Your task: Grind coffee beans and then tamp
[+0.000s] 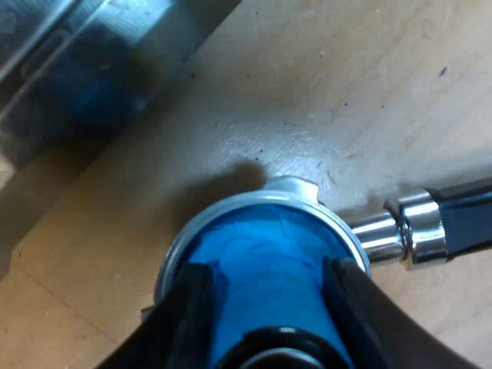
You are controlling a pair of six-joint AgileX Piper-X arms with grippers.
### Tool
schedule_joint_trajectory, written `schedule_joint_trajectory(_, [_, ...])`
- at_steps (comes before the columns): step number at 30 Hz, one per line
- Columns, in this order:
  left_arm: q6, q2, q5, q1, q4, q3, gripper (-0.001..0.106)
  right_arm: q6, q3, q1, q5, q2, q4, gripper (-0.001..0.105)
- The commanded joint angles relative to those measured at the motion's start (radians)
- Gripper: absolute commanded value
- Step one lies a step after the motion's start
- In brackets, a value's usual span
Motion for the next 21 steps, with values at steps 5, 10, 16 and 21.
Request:
schedule_joint_trajectory(5, [0.004,0.045,0.006,-0.004,-0.015,0.099,0.0,-0.004,0.002,0.002,-0.005,-0.004,-0.014,0.07])
schedule_joint_trajectory(10, [0.004,0.045,0.006,-0.004,-0.06,0.176,0.0,-0.004,0.002,0.002,-0.033,-0.004,-0.014,0.07])
schedule_joint_trajectory(16, [0.004,0.045,0.008,-0.004,-0.075,0.195,0.0,-0.004,0.002,0.002,-0.151,-0.004,-0.014,0.07])
schedule_joint_trajectory(21, [0.004,0.045,0.011,-0.004,-0.075,0.195,0.0,0.014,0.002,0.002,-0.173,-0.004,-0.014,0.07])
